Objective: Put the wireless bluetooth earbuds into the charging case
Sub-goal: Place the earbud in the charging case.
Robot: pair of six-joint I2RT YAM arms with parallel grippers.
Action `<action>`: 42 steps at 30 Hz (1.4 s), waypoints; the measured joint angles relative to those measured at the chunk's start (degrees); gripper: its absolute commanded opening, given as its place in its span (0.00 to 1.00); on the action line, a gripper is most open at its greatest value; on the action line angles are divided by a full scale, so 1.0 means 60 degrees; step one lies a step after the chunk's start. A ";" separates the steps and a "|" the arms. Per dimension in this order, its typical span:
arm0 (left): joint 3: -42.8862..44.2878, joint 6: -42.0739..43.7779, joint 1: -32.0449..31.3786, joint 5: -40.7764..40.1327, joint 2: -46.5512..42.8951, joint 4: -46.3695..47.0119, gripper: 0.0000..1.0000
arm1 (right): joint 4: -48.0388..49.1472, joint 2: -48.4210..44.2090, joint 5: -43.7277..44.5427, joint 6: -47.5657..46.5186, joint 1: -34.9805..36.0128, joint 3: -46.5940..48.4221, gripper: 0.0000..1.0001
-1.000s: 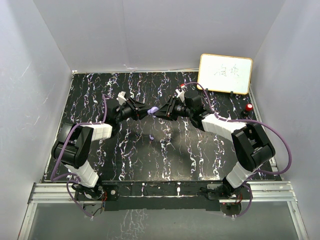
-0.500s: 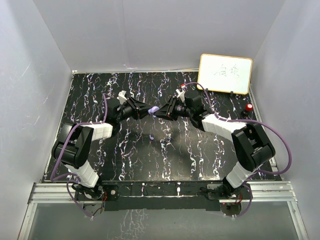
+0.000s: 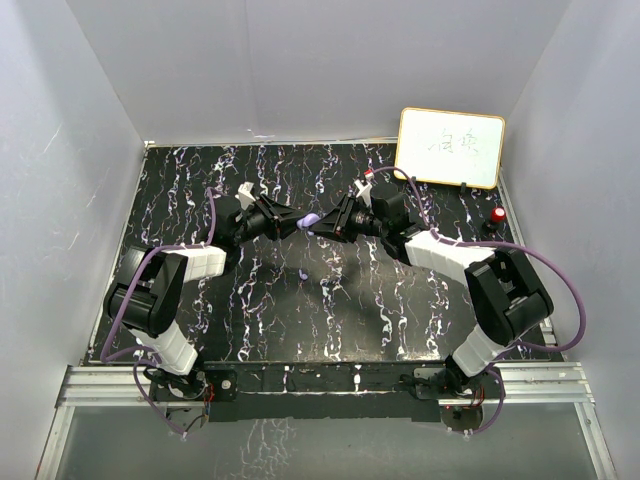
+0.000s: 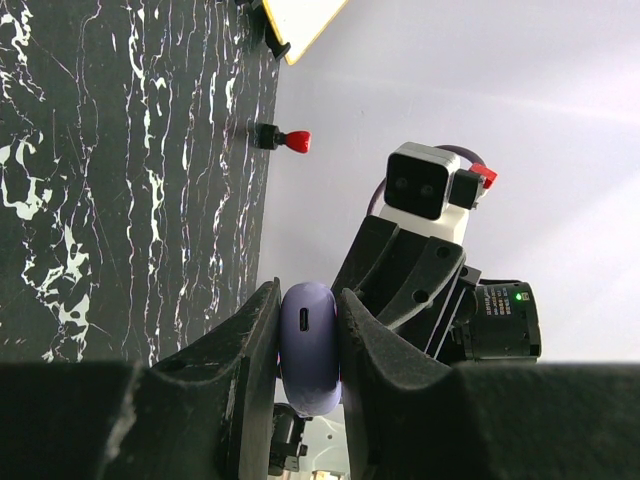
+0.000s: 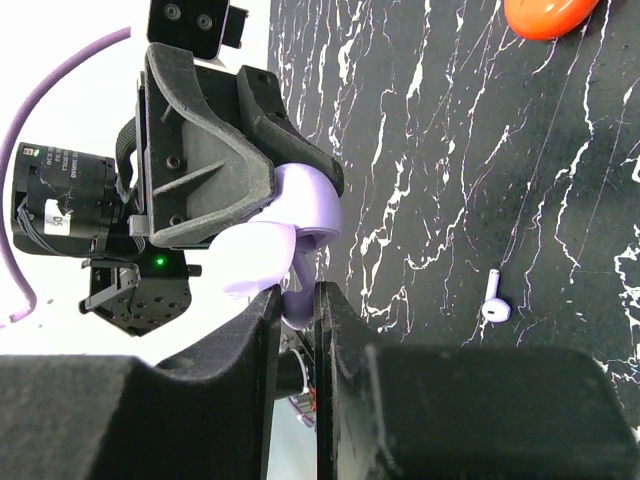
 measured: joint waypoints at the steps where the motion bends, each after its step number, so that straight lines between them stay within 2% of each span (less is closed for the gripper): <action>1: 0.0000 0.0000 0.0000 0.0000 0.0000 0.0000 0.00 | 0.0004 0.0000 0.0004 0.0011 0.0000 0.0000 0.12; 42: 0.0000 0.0157 -0.0153 -0.0255 0.0000 -0.0044 0.00 | 0.0586 -0.0168 0.0368 0.0962 -0.0033 -0.0517 0.12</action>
